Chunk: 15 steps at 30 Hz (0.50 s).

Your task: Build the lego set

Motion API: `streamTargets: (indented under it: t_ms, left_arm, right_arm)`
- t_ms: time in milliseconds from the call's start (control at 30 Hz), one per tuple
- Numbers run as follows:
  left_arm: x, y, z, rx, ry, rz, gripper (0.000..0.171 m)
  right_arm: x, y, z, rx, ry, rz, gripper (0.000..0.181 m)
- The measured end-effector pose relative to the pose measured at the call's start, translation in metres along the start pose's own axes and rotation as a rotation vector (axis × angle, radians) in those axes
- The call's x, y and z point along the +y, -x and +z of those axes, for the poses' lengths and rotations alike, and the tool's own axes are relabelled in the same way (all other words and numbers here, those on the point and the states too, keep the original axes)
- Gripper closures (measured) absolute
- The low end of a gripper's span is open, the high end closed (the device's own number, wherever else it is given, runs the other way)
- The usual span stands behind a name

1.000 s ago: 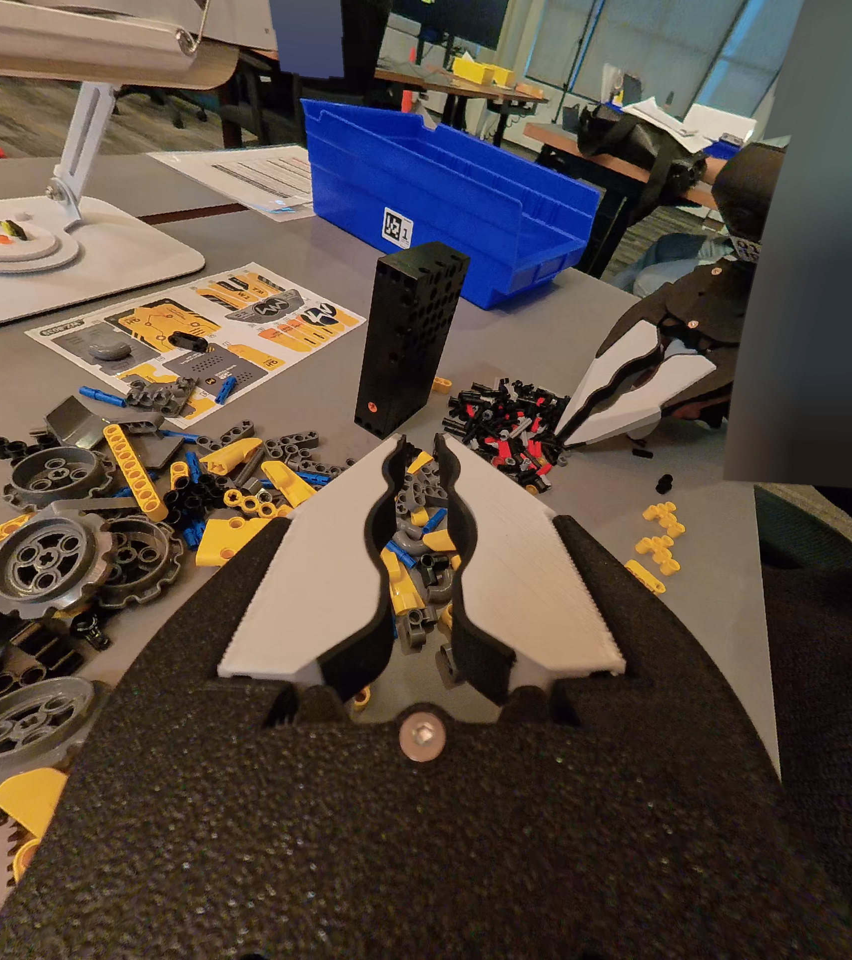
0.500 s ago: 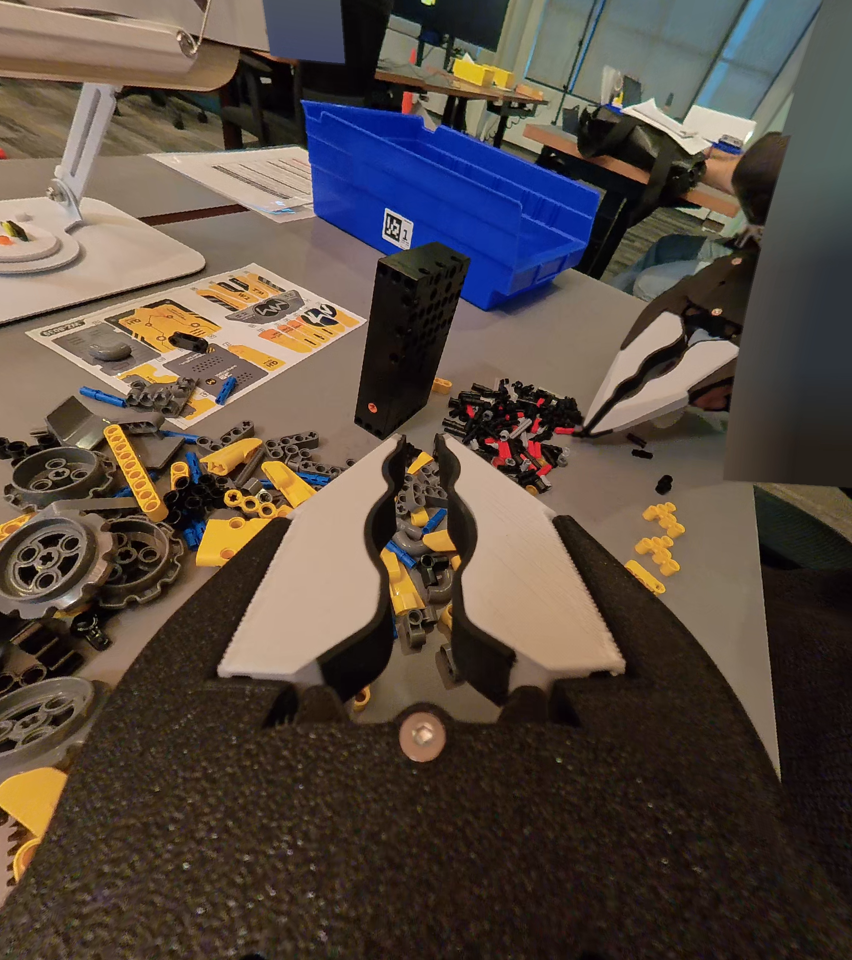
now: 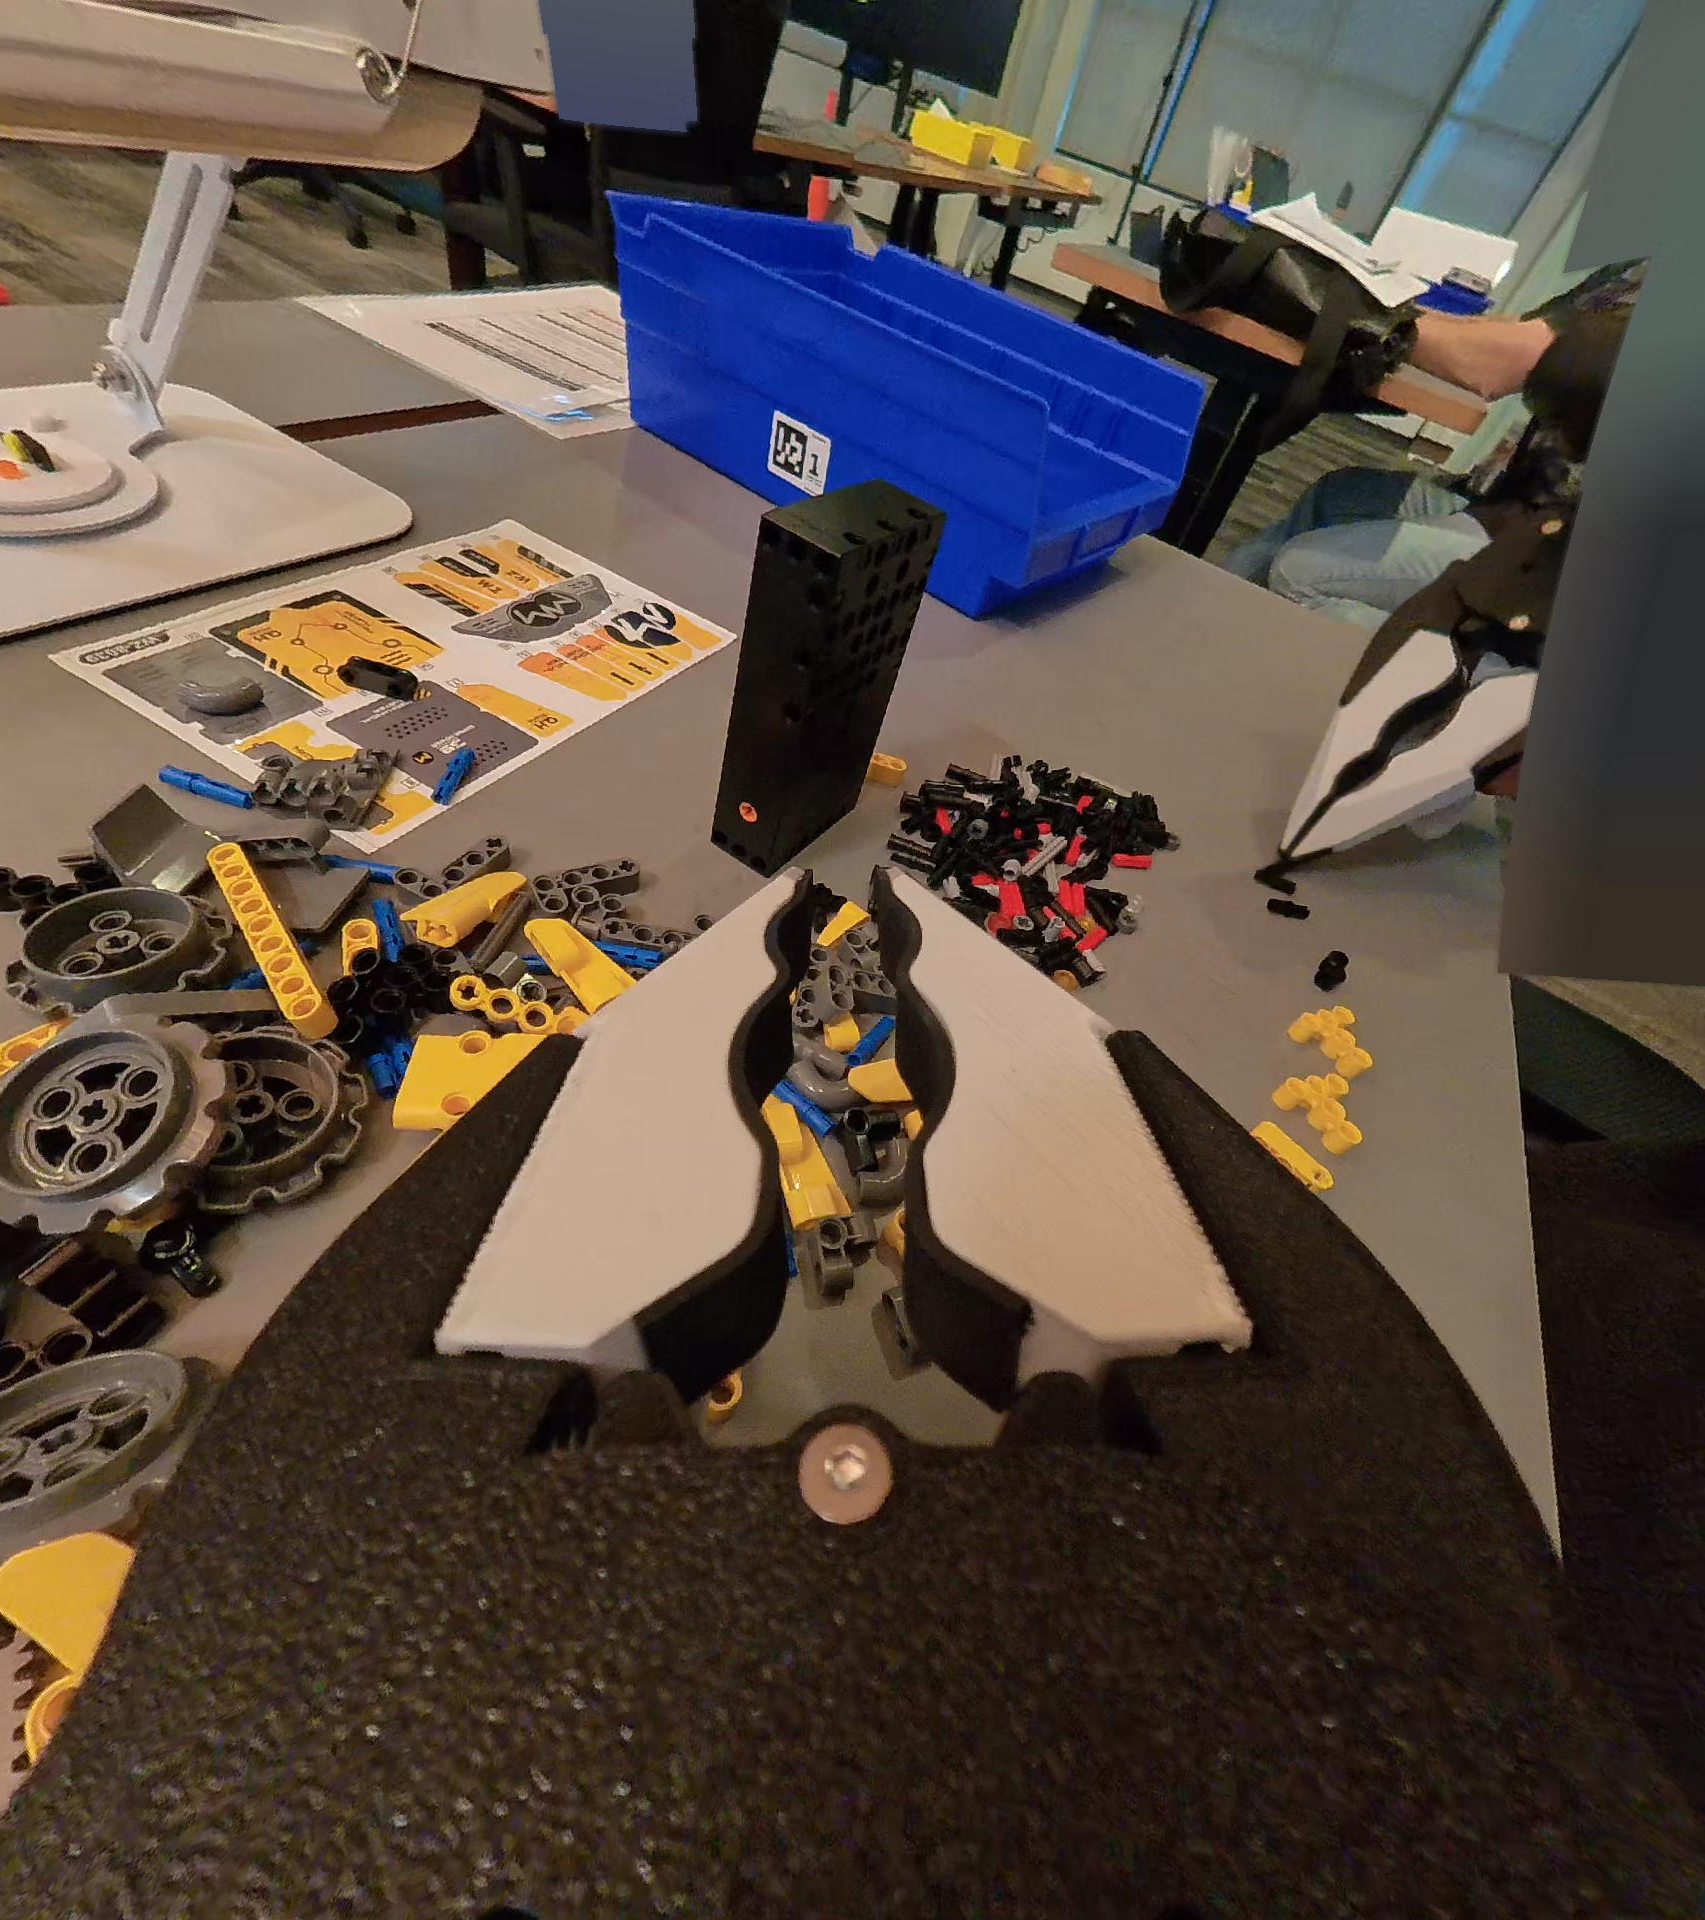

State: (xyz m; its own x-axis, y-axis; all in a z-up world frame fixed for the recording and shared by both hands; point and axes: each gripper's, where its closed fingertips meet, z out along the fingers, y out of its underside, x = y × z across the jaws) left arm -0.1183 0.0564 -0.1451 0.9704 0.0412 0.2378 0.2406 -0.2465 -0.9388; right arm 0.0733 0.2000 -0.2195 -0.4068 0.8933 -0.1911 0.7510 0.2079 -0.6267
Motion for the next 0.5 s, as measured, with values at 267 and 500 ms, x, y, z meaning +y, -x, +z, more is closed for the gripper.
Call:
streamTargets:
  t_ms: [267,500]
  left_arm:
    - [-0.0002,0.0002,-0.0003,-0.001,-0.002,-0.001,0.160]
    - [-0.0002,0.0000,-0.0003,-0.001,-0.002,0.001,0.160]
  right_arm:
    - [0.0001,-0.0020,-0.0026,0.021,-0.003,-0.020,0.181]
    - [-0.0005,-0.0018,-0.0018,0.020,0.000,-0.028,0.180]
